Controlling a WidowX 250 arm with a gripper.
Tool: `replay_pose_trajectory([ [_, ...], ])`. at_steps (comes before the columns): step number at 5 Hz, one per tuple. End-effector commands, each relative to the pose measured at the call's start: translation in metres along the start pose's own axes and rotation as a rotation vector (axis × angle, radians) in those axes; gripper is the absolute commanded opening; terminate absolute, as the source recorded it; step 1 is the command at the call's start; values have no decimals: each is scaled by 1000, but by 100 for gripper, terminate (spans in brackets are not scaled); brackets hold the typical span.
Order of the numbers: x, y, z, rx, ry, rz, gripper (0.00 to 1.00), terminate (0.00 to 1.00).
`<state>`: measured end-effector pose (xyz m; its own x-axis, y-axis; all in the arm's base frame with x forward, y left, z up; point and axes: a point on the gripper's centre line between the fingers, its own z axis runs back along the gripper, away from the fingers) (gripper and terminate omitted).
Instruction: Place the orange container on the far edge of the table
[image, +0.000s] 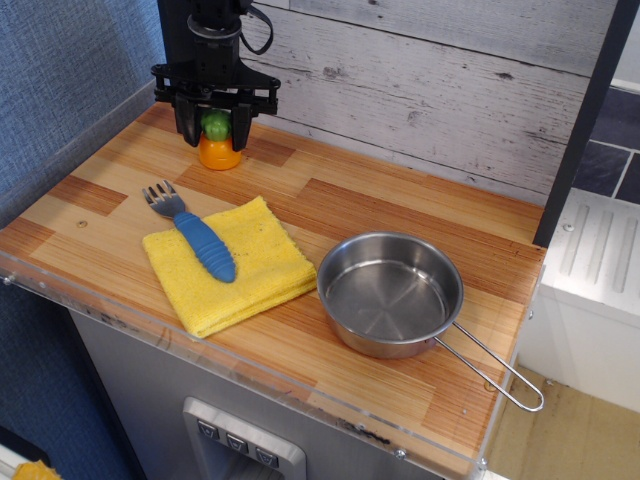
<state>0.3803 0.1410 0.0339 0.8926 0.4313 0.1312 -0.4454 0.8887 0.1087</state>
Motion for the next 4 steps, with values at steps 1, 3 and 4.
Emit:
replay_pose_trajectory([
  [1,-3,17,24,3,-69,92,100,0],
  [3,-3,17,28,-12,-77,96,100,0],
  [4,0,17,35,-21,-102,90,100,0],
])
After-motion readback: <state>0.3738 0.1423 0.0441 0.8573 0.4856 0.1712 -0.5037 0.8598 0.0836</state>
